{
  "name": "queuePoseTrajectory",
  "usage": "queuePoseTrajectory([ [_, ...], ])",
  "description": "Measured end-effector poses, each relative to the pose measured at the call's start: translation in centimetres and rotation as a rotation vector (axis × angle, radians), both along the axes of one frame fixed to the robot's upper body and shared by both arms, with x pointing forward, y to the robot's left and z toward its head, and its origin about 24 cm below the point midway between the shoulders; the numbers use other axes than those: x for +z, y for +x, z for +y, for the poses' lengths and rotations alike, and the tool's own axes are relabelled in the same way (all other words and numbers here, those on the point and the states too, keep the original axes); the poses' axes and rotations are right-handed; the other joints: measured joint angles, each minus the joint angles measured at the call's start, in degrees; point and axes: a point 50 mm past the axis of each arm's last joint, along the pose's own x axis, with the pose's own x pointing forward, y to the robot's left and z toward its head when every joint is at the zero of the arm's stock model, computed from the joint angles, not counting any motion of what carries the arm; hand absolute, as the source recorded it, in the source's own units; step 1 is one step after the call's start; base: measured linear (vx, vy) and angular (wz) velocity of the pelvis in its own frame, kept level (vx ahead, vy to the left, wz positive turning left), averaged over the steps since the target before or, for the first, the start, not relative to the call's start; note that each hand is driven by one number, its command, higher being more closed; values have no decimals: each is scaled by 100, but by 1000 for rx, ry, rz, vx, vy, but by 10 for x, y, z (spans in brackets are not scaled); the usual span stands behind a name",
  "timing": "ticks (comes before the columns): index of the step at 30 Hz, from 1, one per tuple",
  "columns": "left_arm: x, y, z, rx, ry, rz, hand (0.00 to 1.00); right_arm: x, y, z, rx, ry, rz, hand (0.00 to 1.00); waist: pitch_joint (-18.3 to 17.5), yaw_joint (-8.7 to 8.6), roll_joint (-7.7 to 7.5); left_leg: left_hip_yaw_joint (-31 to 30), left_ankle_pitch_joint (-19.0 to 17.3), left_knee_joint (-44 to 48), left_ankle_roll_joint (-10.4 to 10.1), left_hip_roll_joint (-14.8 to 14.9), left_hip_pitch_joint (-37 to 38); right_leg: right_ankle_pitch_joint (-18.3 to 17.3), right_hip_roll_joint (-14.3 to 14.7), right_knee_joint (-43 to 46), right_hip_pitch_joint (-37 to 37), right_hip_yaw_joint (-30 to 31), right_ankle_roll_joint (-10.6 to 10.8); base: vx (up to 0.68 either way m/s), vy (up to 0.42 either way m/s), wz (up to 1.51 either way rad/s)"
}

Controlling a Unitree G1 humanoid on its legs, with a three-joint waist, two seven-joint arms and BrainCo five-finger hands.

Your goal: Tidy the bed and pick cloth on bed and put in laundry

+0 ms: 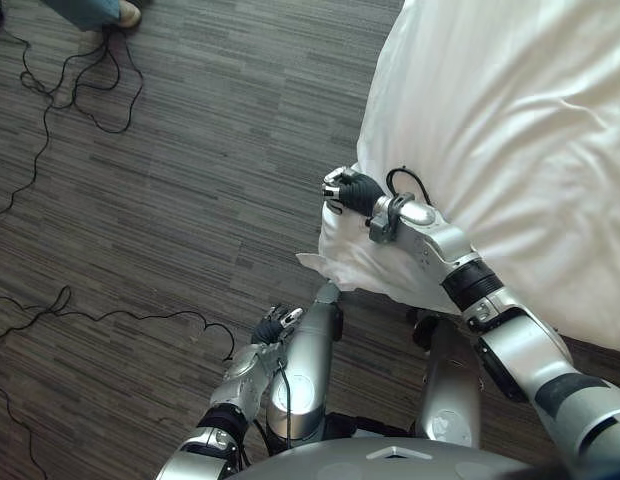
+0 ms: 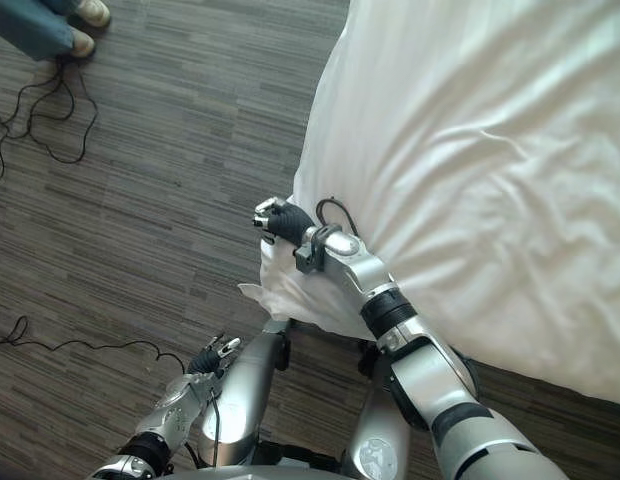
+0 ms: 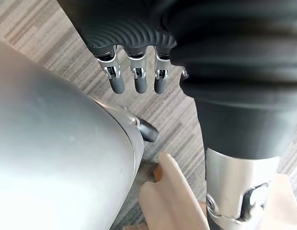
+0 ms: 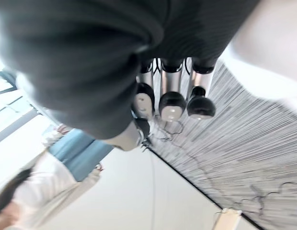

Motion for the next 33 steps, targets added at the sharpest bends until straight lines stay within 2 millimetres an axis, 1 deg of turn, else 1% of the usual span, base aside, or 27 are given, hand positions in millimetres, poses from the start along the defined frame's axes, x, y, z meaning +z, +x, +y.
queuePoseTrajectory([
  [2,1,2,-2,-14,6,-10,0,-3,1,-3,-6,37,20,100,-10,-32,11,1,1,0,-1,11,0,29,22,-59,20,-1,8,0,-20,0],
  [4,2,4,-2,-18,9,-15,0,-6,-2,1,24,65,18,100,-29,-121,15,2,1,1,-1,11,3,83,41,-148,68,-1,55,18,-4,-1],
  [6,3,4,-2,-14,11,-21,0,-14,-9,7,73,119,36,100,-28,-248,11,-5,-6,-2,-7,17,53,150,88,-335,201,-26,51,48,4,-1],
  [7,3,4,-2,-9,13,-21,0,-26,-17,10,106,147,70,100,-26,-351,5,-7,-22,-8,-14,8,118,169,96,-413,317,-43,44,79,12,-1],
  [8,4,5,-2,-8,14,-24,0,-45,-29,10,135,166,124,100,-14,-414,-19,2,-57,-12,-22,3,226,186,101,-495,457,-42,60,82,10,-1],
  [9,4,5,-3,-7,13,-26,0,-56,-36,9,150,170,155,100,-9,-429,-29,7,-75,-12,-24,3,279,186,101,-526,524,-40,60,89,2,-6],
  [11,4,5,-3,11,16,-22,0,-103,-74,3,216,168,297,100,-12,-447,-93,35,-172,-13,-9,8,463,190,131,-663,748,-28,68,93,-1,-10],
  [12,4,5,-2,18,20,-19,0,-115,-85,2,233,161,343,100,-19,-451,-131,57,-192,-15,-17,13,503,202,138,-688,785,-14,89,84,0,-21],
  [13,3,4,1,28,30,-18,0,-136,-106,2,272,147,419,100,15,-451,-220,134,-237,-20,-21,21,629,206,162,-725,877,42,100,99,-10,-21],
  [14,3,3,4,34,43,-11,0,-151,-125,-2,312,134,479,100,14,-483,-275,148,-264,-21,-34,37,722,227,180,-793,997,39,135,64,-9,-20],
  [16,2,0,7,23,70,-3,0,-162,-141,-5,340,128,525,100,25,-568,-349,173,-274,-47,-45,46,886,246,194,-845,1158,43,167,74,-21,-18],
  [17,-1,-5,12,18,95,13,0,-165,-154,-2,403,127,539,100,15,-636,-446,267,-288,-136,-66,87,1211,285,233,-907,1409,89,231,71,-29,-30],
  [19,-3,-10,15,4,121,23,0,-159,-160,6,473,140,516,100,-47,-637,-540,351,-295,-180,-76,125,1460,292,294,-994,1617,174,240,29,-41,-33],
  [20,-6,-15,17,-4,137,37,0,-153,-164,15,537,151,489,100,-180,-637,-599,412,-307,-223,-94,176,1584,304,356,-1081,1739,196,238,13,-45,-24],
  [21,-9,-22,18,-18,154,55,0,-147,-168,24,589,168,469,100,-396,-632,-656,436,-322,-238,-114,228,1614,329,392,-1170,1795,190,224,16,-33,-13],
  [23,-14,-31,20,-27,170,83,0,-139,-173,36,650,201,439,100,-687,-600,-702,446,-330,-318,-124,303,1752,398,513,-1389,1997,183,212,43,-35,-3],
  [24,-16,-37,21,-31,178,102,0,-129,-174,45,689,232,412,100,-830,-570,-724,458,-329,-421,-125,345,1944,456,585,-1580,2224,175,203,43,-35,-5],
  [25,-18,-41,22,-33,183,114,0,-124,-176,49,708,252,397,100,-907,-571,-729,467,-330,-447,-127,364,2021,488,618,-1680,2330,173,202,31,-20,-10],
  [26,-24,-51,24,-32,186,153,0,-113,-177,56,726,313,371,100,-1125,-571,-745,495,-334,-521,-133,394,2138,552,680,-1884,2489,174,189,20,-10,-9],
  [27,-26,-54,24,-34,189,167,0,-105,-177,60,732,344,351,100,-1213,-570,-744,513,-334,-554,-134,410,2199,612,713,-1988,2572,179,193,34,-14,-15],
  [28,-30,-63,25,-34,189,202,0,-88,-175,68,728,414,296,100,-1406,-571,-752,567,-333,-615,-135,428,2281,692,765,-2200,2698,193,187,35,-8,-20],
  [29,-34,-72,27,-33,192,241,0,-68,-168,73,675,506,239,100,-1552,-571,-754,628,-343,-628,-150,436,2341,789,807,-2383,2809,196,181,29,-6,-22],
  [30,-36,-76,28,-36,197,257,0,-59,-163,74,642,555,209,100,-1601,-572,-749,653,-348,-640,-156,439,2387,826,833,-2462,2868,198,180,12,-14,-19],
  [31,-38,-82,29,-41,208,280,0,-41,-150,72,561,630,145,100,-1657,-590,-724,685,-351,-663,-159,443,2468,878,866,-2574,2976,200,165,-11,-15,-17],
  [32,-40,-85,30,-45,218,294,0,-26,-135,66,458,688,85,100,-1748,-584,-700,732,-348,-713,-157,449,2529,931,883,-2644,3013,220,170,-10,-15,-16],
  [33,-40,-87,31,-42,220,304,0,-20,-128,62,404,709,66,100,-1777,-581,-684,753,-347,-731,-156,450,2564,946,891,-2672,3040,234,164,-15,3,-16],
])
